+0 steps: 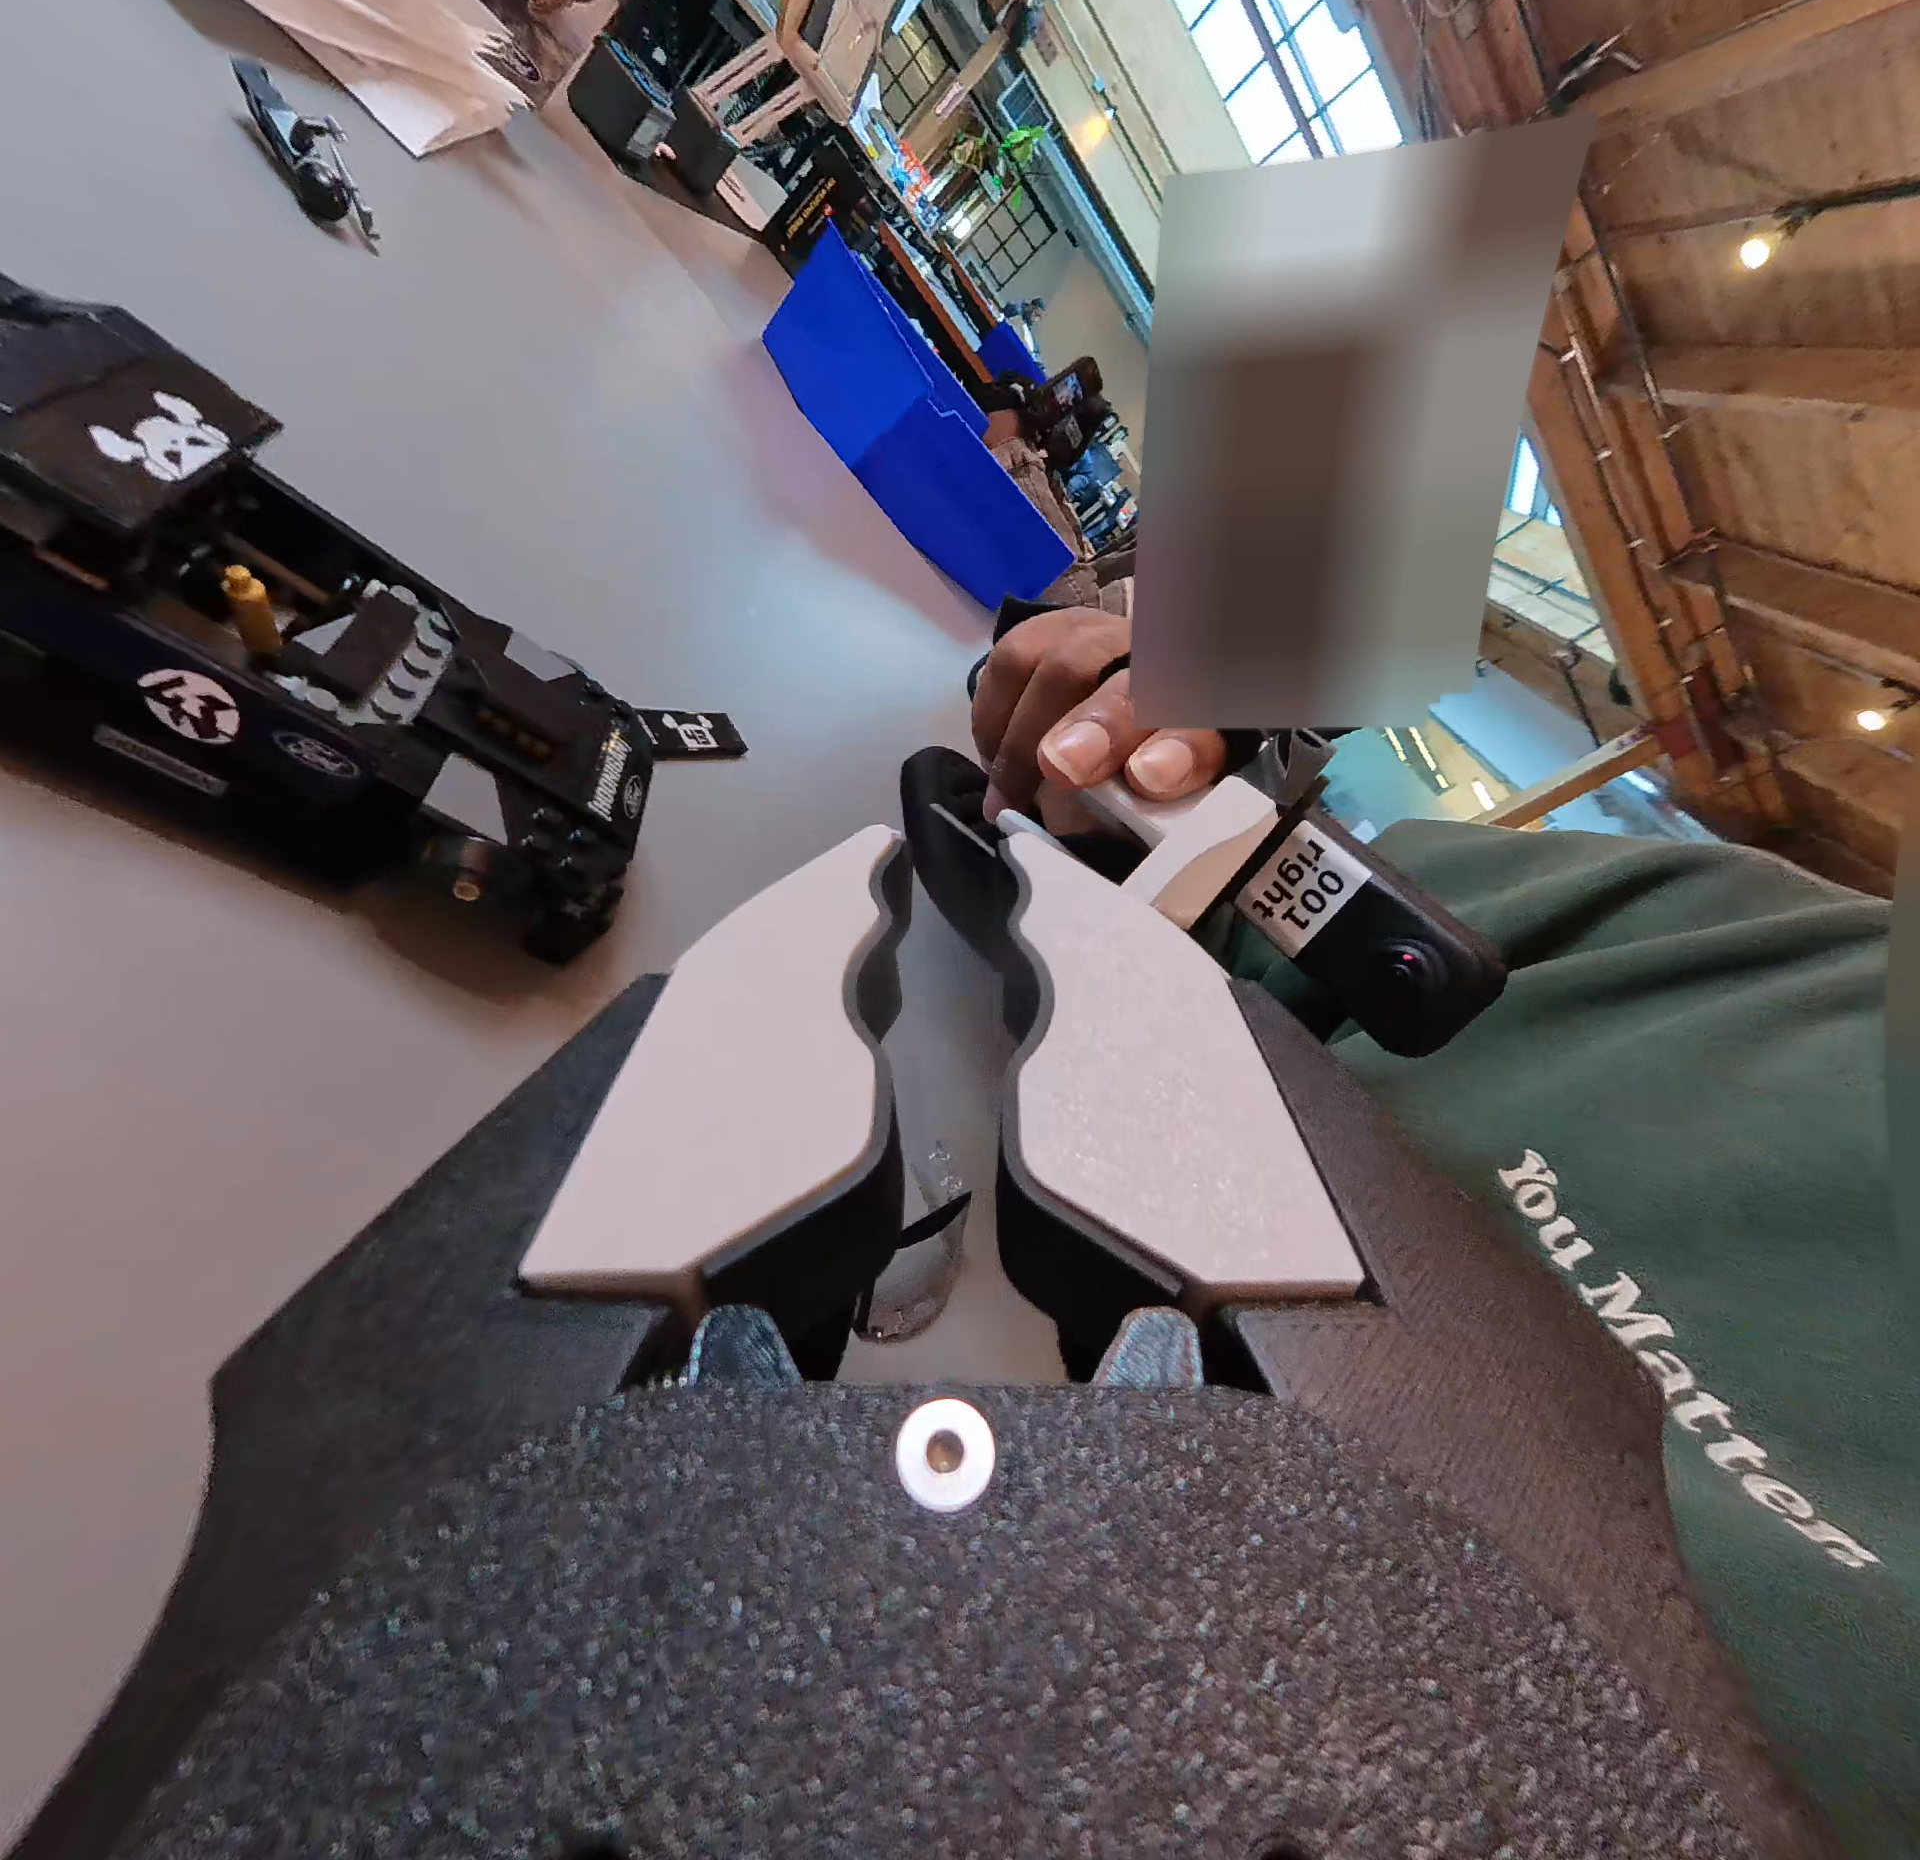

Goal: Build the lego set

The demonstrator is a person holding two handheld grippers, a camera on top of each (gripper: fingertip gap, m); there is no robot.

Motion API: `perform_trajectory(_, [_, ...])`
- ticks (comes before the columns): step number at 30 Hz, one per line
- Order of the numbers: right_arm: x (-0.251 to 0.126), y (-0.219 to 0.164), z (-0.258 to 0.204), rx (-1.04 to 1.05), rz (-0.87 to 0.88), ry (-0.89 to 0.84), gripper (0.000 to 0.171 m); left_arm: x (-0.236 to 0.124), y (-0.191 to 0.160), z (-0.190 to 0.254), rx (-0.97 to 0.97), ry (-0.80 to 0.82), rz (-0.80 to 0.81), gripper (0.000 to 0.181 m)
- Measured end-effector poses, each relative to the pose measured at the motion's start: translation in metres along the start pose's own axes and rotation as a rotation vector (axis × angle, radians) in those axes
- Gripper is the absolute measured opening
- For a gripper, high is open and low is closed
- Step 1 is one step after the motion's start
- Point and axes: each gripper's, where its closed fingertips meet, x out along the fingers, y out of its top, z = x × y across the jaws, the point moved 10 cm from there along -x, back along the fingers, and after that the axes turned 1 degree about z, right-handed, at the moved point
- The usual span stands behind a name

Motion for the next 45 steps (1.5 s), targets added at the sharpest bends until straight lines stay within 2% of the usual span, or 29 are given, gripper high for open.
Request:
perform_trajectory(15, [0.001, 0.005, -0.003, -0.057, 0.000, -0.001, 0.000, 0.000, -0.005, -0.012, -0.256, -0.137, 0.067, 0.014])
perform_trajectory(22, [0.001, 0.004, -0.004, -0.062, -0.002, 0.006, 0.000, 0.004, -0.007, -0.012, -0.267, -0.150, 0.056, 0.011])
perform_trajectory(26, [0.001, 0.004, -0.004, -0.060, -0.003, 0.012, 0.000, 0.003, -0.006, -0.012, -0.264, -0.155, 0.076, 0.000])
perform_trajectory(37, [0.002, 0.001, -0.002, -0.009, -0.007, 0.019, 0.000, 0.001, -0.003, -0.007, -0.219, -0.140, 0.114, 0.000])
perform_trajectory(42, [0.004, 0.000, -0.005, 0.012, -0.009, 0.071, 0.010, 0.004, -0.004, -0.005, -0.215, -0.139, 0.104, 0.000])
perform_trajectory(45, [0.006, 0.001, -0.008, 0.023, -0.008, 0.112, 0.023, 0.002, -0.002, -0.006, -0.218, -0.136, 0.126, 0.000])
